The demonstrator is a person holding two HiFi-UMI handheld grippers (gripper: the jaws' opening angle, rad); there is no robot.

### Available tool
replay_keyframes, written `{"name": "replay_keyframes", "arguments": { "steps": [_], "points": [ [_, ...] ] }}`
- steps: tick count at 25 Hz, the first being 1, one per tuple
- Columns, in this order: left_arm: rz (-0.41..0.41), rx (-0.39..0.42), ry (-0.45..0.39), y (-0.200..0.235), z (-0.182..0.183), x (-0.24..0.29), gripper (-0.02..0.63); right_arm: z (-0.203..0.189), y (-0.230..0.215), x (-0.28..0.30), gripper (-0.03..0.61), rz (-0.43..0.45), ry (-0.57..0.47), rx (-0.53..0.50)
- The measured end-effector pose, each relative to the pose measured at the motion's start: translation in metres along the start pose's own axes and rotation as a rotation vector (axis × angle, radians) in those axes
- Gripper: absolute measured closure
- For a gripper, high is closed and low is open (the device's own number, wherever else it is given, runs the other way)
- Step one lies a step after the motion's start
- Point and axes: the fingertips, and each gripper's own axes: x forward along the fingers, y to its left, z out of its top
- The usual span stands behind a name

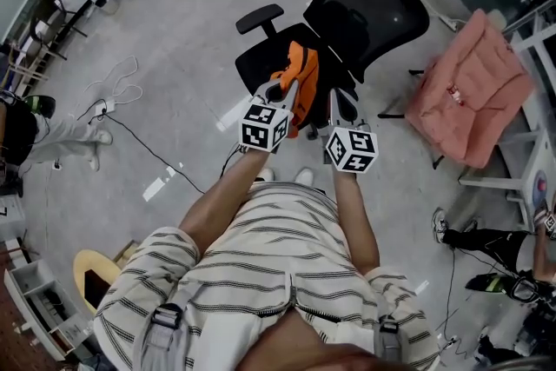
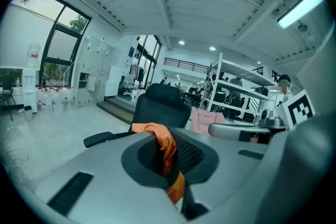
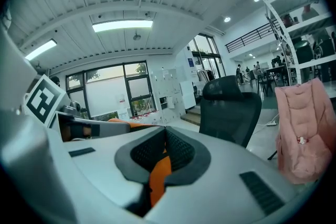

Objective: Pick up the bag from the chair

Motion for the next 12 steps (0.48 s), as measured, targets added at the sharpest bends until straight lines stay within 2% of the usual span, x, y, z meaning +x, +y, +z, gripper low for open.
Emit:
{"name": "replay_keyframes", "arguments": {
  "steps": [12],
  "points": [
    [0.009, 0.009, -0.047, 0.002, 0.015, 0.001, 0.586, 0.007, -0.004, 0.01, 0.56, 0.008, -0.001, -0.03]
  ]
}}
